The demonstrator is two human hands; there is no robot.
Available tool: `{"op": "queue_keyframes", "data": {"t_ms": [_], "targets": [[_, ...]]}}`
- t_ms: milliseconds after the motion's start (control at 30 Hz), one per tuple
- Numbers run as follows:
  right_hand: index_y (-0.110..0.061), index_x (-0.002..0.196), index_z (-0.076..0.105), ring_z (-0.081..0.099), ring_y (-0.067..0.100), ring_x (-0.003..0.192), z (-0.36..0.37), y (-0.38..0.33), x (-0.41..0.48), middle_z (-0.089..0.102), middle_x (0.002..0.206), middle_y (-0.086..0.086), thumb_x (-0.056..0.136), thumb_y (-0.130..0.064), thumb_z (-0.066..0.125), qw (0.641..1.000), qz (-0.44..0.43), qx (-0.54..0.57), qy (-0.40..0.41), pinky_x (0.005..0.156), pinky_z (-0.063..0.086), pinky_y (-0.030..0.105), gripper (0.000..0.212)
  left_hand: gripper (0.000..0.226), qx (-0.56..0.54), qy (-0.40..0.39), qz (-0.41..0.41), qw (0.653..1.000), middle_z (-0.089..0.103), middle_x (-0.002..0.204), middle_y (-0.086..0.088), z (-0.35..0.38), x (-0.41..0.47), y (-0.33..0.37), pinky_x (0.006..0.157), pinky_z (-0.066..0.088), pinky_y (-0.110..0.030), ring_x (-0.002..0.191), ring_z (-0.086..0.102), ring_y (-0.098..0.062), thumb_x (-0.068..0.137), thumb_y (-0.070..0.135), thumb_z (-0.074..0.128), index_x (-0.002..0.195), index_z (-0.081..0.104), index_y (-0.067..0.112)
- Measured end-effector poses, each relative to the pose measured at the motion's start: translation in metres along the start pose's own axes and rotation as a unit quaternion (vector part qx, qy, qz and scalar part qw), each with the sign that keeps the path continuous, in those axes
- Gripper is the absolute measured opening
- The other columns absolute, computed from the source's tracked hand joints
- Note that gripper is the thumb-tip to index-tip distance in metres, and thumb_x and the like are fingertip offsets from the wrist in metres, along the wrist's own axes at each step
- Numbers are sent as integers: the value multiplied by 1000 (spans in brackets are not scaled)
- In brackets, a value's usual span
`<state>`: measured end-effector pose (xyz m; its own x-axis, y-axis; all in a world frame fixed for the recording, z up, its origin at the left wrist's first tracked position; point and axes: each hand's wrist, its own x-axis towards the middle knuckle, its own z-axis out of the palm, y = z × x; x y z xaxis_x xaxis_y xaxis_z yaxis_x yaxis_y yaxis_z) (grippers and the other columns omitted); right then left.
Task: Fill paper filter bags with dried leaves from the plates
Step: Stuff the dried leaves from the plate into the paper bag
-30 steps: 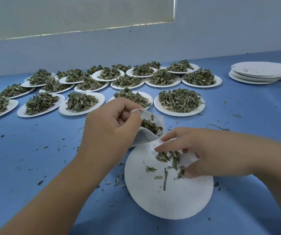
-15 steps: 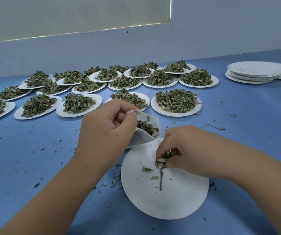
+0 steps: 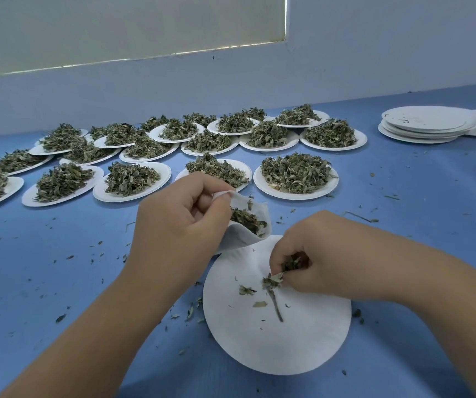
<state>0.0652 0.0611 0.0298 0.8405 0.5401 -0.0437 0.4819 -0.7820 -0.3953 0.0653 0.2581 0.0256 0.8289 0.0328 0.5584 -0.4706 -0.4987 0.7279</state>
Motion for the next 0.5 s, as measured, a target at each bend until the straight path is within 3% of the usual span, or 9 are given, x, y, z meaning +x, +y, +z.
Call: {"op": "queue_keyframes", "data": {"t_ms": [67, 133, 233, 367, 500], "targets": [[-40, 83, 70, 59, -6, 69, -8, 3, -2, 65, 80, -25, 82, -30, 67, 997, -4, 72, 4, 60, 46, 10, 11, 14, 0, 0, 2, 1000, 51, 59, 4, 0, 0, 0, 46, 31, -8, 48, 40, -3, 84, 24, 59, 79, 70, 30], [-36, 81, 72, 61, -1, 59, -18, 4, -5, 68, 72, -16, 80, -27, 71, 986, -21, 167, 12, 57, 48, 12, 10, 18, 1, -2, 6, 1000, 49, 56, 9, 0, 0, -1, 46, 31, -8, 48, 39, -3, 88, 16, 63, 79, 70, 30], [-29, 79, 74, 65, 8, 59, -29, 2, -7, 70, 69, -4, 78, -21, 73, 958, -62, 273, 61, 59, 50, 15, 8, 19, 9, -6, 15, 1000, 49, 56, 7, 1, 0, 0, 46, 31, -10, 48, 39, -5, 88, 14, 63, 79, 70, 29], [-25, 79, 75, 67, 11, 58, -27, -7, -7, 68, 63, -2, 76, -17, 75, 932, -74, 334, 121, 60, 51, 14, 8, 13, 8, -4, 17, 1000, 52, 61, -4, 4, -3, 2, 46, 32, -12, 50, 41, -13, 82, 24, 59, 78, 69, 31], [-26, 76, 75, 65, 8, 55, -18, -17, -3, 67, 61, -5, 78, -14, 74, 931, -56, 329, 148, 56, 50, 14, 13, 12, 15, -18, 22, 999, 54, 64, -5, 6, -4, 3, 46, 34, -18, 52, 44, -18, 82, 25, 58, 79, 67, 32]]}}
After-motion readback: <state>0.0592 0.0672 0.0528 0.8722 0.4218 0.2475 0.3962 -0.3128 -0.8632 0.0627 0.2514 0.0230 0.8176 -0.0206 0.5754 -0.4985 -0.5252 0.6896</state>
